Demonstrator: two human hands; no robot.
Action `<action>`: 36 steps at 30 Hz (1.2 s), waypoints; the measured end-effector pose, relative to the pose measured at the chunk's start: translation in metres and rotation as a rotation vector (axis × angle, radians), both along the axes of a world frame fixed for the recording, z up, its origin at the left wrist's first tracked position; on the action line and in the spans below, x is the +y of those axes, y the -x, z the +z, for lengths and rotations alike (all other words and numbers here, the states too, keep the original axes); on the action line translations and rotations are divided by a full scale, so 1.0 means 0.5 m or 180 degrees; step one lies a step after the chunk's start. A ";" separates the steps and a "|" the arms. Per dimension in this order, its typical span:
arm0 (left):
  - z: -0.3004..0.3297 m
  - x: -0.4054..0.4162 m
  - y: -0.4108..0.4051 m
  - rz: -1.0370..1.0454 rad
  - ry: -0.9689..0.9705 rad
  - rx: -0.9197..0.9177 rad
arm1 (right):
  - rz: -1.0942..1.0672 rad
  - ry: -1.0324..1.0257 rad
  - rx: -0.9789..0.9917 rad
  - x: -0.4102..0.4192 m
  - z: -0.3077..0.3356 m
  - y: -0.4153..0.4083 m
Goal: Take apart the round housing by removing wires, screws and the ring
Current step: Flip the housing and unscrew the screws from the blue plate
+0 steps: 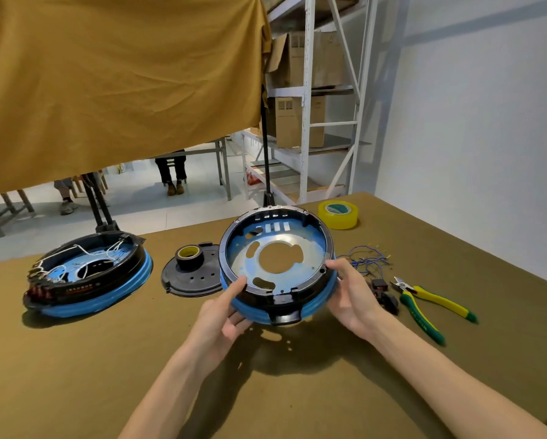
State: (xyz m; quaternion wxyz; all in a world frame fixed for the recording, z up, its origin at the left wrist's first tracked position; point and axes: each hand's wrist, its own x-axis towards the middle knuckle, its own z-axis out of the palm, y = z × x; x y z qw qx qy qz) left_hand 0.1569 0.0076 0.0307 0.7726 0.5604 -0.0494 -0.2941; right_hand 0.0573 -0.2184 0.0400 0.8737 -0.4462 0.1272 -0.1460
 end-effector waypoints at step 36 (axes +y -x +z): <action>-0.079 -0.003 0.010 -0.0012 -0.2364 -0.6191 | -0.1946 0.3287 0.0185 -0.028 0.022 0.060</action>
